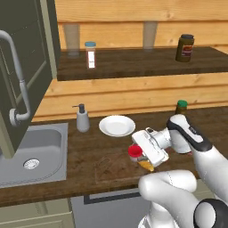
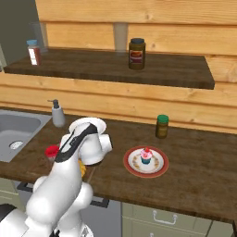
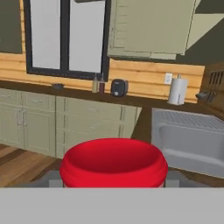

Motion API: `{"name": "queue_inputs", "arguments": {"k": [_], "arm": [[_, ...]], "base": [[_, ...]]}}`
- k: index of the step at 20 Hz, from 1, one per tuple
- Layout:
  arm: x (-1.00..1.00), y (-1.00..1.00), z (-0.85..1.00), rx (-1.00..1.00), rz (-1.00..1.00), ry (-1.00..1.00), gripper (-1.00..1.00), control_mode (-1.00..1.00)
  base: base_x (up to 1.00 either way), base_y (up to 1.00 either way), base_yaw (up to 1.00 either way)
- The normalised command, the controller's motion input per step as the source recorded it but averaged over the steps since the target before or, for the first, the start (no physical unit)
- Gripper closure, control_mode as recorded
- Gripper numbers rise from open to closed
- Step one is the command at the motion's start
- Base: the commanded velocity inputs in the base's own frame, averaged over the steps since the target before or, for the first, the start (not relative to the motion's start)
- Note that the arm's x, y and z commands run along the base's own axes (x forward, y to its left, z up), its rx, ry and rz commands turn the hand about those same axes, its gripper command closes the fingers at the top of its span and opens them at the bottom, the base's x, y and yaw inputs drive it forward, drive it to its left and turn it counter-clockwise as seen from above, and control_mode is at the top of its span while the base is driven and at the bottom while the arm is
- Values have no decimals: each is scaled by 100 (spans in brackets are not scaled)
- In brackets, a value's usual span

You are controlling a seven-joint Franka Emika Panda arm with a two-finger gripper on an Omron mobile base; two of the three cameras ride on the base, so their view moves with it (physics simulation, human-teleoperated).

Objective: From the different types of pastries on the counter, select a croissant and place it on the cutting board. Then retrieve a jar of jam from the cabinet and place it alongside the croissant on the cutting board.

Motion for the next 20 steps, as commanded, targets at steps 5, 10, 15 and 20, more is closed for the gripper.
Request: {"name": "queue_inputs", "arguments": {"k": [5,10,15,20], "arm": [[8,2,-40,3,5,-7,100,-100],[77,19,-88,14,8,-12,100,-100],[1,13,-8,0,0,-2,100,-100],[17,0,-35,5,1,-3,100,-100]], "base": [[0,0,0],[0,0,0],[0,0,0],[0,0,0]]}}
